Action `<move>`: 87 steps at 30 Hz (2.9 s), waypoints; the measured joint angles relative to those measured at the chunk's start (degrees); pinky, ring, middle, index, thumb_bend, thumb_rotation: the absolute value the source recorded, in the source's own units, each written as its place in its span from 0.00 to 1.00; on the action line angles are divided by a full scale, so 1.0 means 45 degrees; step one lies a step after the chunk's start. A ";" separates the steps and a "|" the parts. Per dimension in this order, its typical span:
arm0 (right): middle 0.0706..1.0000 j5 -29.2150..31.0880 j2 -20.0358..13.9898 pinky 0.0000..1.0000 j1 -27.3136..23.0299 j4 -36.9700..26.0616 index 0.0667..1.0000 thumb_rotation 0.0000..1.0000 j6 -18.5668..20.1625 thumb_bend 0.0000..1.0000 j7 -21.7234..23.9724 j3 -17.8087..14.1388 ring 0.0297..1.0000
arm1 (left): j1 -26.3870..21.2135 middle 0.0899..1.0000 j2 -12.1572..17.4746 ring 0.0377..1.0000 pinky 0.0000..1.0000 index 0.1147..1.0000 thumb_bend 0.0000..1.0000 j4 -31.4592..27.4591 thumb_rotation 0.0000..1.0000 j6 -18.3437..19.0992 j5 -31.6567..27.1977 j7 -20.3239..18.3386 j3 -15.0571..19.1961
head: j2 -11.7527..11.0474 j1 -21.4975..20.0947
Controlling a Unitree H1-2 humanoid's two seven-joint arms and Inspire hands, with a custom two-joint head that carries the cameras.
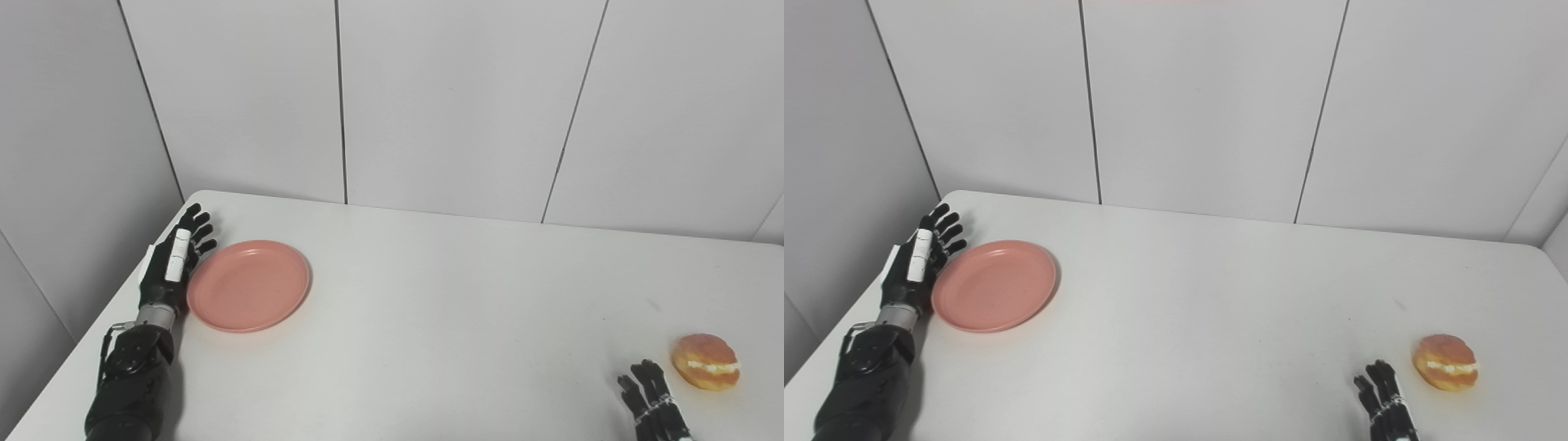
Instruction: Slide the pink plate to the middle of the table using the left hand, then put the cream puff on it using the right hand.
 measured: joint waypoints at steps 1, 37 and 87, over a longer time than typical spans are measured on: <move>0.96 0.0000 -0.0004 0.98 0.0001 0.0000 0.96 1.00 0.0000 0.82 0.0000 0.0000 0.93 | 0.0040 0.89 -0.0017 0.90 0.87 0.87 0.89 -0.0101 0.86 -0.0001 -0.0001 -0.0004 -0.0050 | 0.0019 0.0000; 0.95 0.0001 -0.0056 0.97 0.0026 -0.0048 0.95 0.99 0.0014 0.81 -0.0143 0.0168 0.91 | 0.0729 0.86 -0.1375 0.87 0.80 0.85 0.93 -0.2427 0.84 0.0550 0.0518 0.0164 -0.1693 | 0.0059 -0.0137; 0.95 -0.0404 -0.0110 0.96 0.0068 -0.0271 0.95 1.00 0.0328 0.80 -0.0362 0.0452 0.92 | -0.0144 0.86 -0.4043 0.88 0.80 0.85 0.92 -0.2144 0.84 0.1005 0.0836 0.0305 -0.2613 | 0.0195 -0.0352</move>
